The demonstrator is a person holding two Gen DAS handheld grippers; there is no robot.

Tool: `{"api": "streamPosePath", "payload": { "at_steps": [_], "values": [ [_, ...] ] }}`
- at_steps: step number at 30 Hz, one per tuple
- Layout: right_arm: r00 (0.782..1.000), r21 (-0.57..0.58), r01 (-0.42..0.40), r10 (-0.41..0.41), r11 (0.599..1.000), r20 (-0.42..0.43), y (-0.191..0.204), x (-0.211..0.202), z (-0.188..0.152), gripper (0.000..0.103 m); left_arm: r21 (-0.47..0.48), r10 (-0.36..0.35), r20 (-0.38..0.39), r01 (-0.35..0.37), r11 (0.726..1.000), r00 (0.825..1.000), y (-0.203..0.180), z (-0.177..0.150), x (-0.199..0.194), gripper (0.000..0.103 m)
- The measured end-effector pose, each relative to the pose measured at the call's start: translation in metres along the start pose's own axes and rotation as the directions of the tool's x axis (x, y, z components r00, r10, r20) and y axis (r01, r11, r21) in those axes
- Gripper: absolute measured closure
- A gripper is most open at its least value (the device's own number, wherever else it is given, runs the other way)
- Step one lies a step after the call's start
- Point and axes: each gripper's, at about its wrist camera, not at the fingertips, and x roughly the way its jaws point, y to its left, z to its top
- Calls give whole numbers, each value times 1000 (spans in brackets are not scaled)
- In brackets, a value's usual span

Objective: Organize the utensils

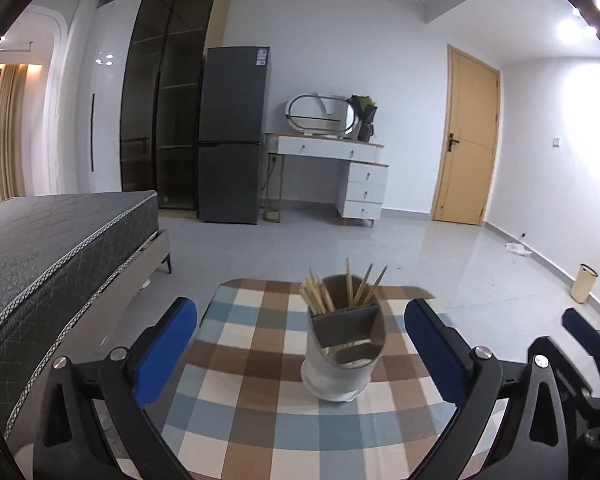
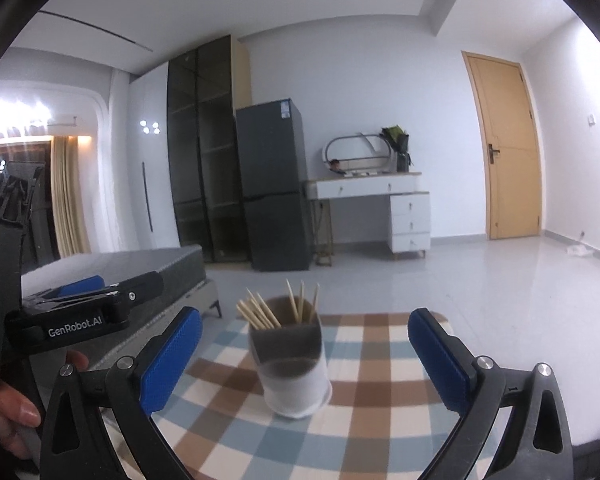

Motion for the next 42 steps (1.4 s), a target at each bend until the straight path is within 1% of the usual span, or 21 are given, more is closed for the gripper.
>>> {"api": "streamPosePath", "payload": {
  "at_steps": [2, 7, 10, 12, 14, 22, 42],
  "values": [
    [1000, -9, 18, -18, 1000, -9, -2, 1, -8, 0, 10, 1, -8, -1, 1000, 1000, 0, -7, 3, 2],
    [999, -5, 33, -33, 999, -43, -5, 10, -20, 0, 32, 13, -38, -12, 999, 999, 0, -20, 17, 2],
    [996, 5, 25, -24, 1000, -82, -5, 16, -28, 0, 14, 9, -81, -8, 1000, 997, 2, -24, 24, 2],
    [996, -3, 26, -26, 1000, -85, -4, 17, -30, 0, 16, 23, -115, -21, 1000, 993, 2, -24, 30, 2],
    [996, -7, 25, -26, 1000, -89, -3, 18, -31, 0, 27, 31, -132, -28, 999, 991, 0, -27, 29, 2],
    [992, 34, 32, -28, 999, -122, -10, 24, -31, 0, 8, 25, -145, -24, 1000, 989, -1, -30, 27, 2],
    [990, 3, 39, -39, 999, -133, -6, 22, -33, 0, 5, 23, -139, -22, 1000, 990, 2, -26, 25, 2]
  ]
}}
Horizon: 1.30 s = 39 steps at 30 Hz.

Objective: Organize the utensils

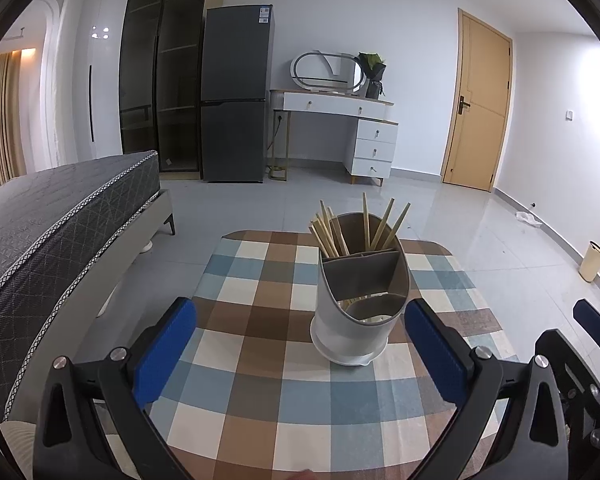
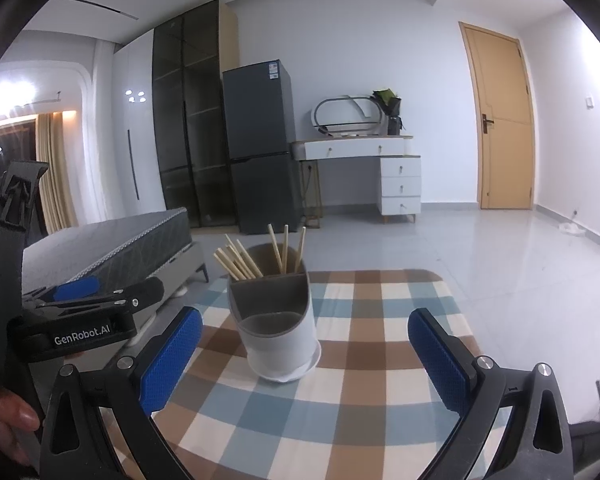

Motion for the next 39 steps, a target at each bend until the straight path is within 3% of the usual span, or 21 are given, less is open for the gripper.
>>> {"api": "streamPosePath", "payload": {
  "at_steps": [39],
  "values": [
    [1000, -11, 13, -13, 1000, -19, 4, 4, -3, 0, -36, -17, -23, 16, 999, 1000, 5, -1, 6, 2]
  ]
}}
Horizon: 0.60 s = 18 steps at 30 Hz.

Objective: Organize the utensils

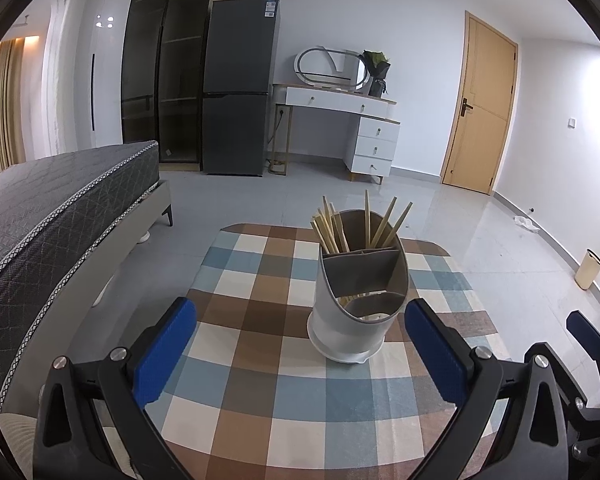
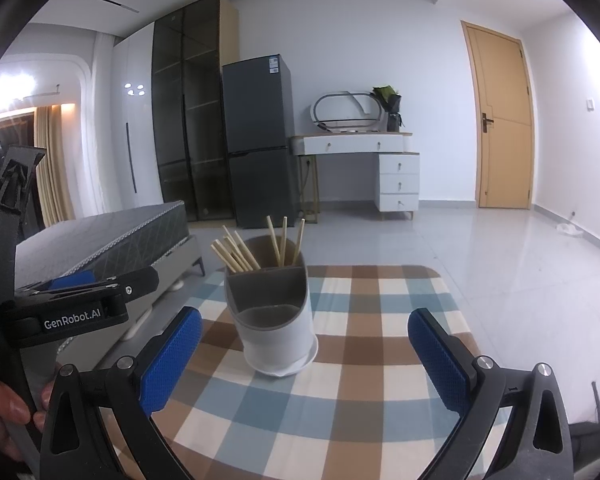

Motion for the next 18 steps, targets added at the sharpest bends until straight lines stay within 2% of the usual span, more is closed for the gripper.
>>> {"api": "streamPosePath", "payload": {
  "at_steps": [10, 18],
  "values": [
    [1000, -15, -1, 1, 1000, -9, 3, 3, -2, 0, -10, -7, -2, 7, 1000, 1000, 2, 1, 0, 2],
    [1000, -18, -5, 5, 1000, -5, 3, 2, -2, 0, -24, 28, -7, -29, 999, 1000, 5, 3, 3, 2]
  ]
}}
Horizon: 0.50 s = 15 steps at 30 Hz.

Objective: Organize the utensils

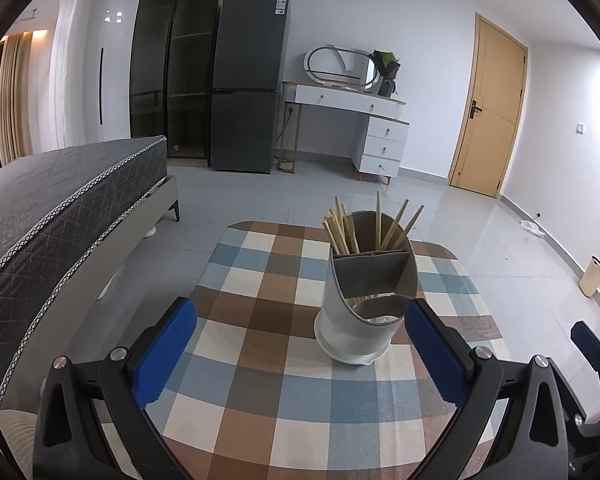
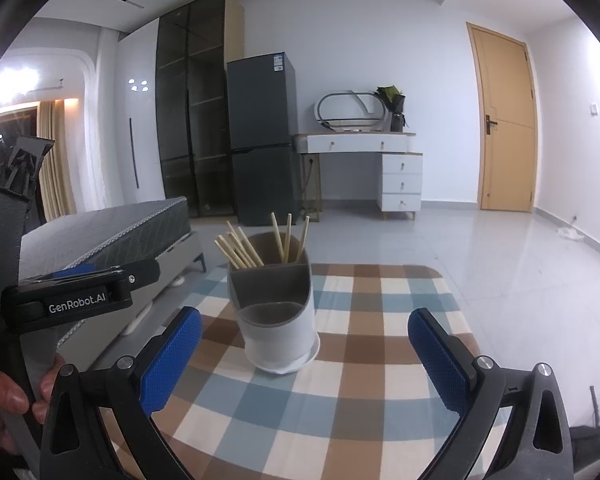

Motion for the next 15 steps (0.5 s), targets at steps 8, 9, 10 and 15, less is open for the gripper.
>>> {"api": "streamPosePath", "payload": {
  "at_steps": [8, 9, 10, 15],
  "values": [
    [1000, -2, 0, 0, 1000, 0, 1, -1, 0, 0, 6, 2, -4, -2, 1000, 1000, -1, -1, 0, 2],
    [1000, -2, 0, 0, 1000, 0, 1, -1, 0, 0, 3, 3, -4, -3, 1000, 1000, -1, -1, 0, 2],
    [1000, -3, 0, 0, 1000, 0, 1, -1, 0, 0, 3, 3, -5, -3, 1000, 1000, -1, -1, 0, 2],
    [1000, -3, -3, 3, 1000, -2, 2, 0, 0, 0, -2, 16, -17, -16, 1000, 1000, -1, -1, 2, 2]
  ]
}}
